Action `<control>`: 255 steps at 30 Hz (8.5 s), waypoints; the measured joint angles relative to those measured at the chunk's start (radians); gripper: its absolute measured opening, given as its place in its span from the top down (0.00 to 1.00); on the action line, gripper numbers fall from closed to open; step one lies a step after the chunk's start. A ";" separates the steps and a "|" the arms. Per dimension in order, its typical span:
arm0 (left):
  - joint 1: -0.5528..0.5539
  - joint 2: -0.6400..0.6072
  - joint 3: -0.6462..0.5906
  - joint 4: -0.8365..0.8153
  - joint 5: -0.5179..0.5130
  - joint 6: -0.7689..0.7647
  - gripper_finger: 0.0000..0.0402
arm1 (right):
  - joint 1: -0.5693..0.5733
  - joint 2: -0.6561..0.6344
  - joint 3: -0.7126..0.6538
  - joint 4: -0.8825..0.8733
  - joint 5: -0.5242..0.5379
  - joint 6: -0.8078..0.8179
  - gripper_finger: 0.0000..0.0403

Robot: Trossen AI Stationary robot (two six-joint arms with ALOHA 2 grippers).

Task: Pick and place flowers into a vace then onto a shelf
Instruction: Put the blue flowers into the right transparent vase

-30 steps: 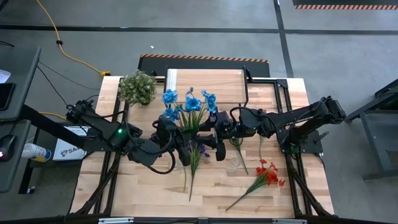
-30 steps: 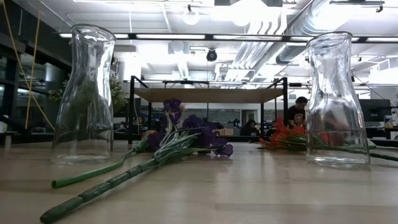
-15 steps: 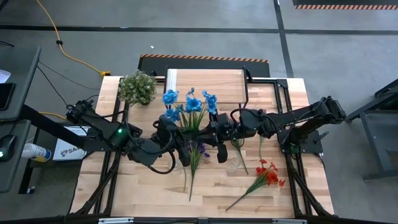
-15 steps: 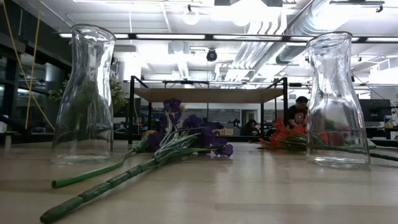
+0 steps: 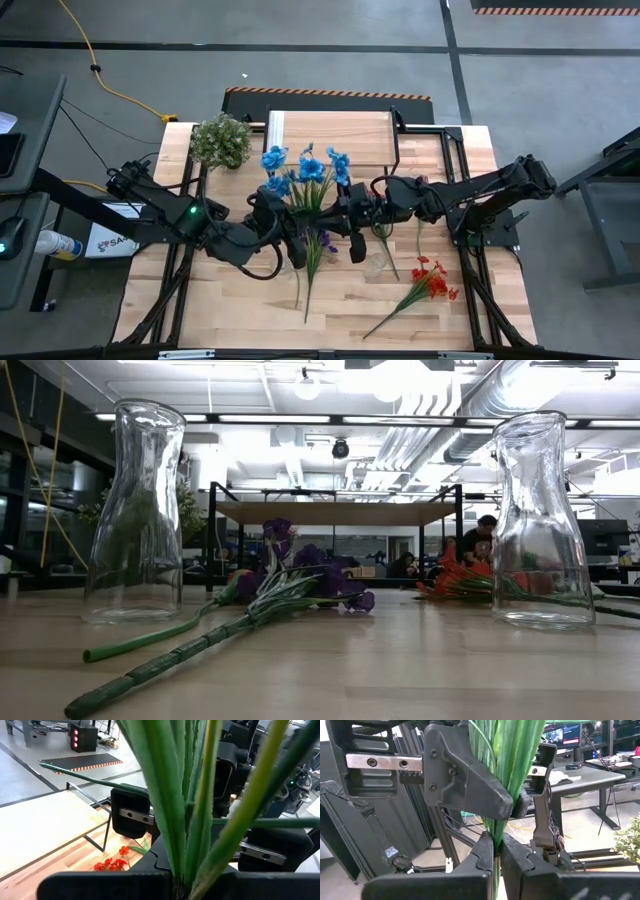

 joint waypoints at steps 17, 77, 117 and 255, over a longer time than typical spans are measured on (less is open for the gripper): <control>0.000 0.002 0.000 -0.003 0.035 0.001 0.62 | 0.000 0.001 0.000 -0.008 0.034 -0.006 0.99; -0.102 -0.053 -0.001 -0.049 0.047 0.056 0.20 | -0.009 -0.077 0.001 -0.132 0.179 -0.047 0.99; -0.140 -0.055 -0.001 -0.183 0.104 -0.053 0.21 | 0.337 -0.511 0.001 -0.515 0.691 -0.071 0.99; -0.245 -0.047 0.000 -0.287 0.315 -0.102 0.21 | 0.691 -0.056 -0.333 -0.286 1.505 0.379 0.99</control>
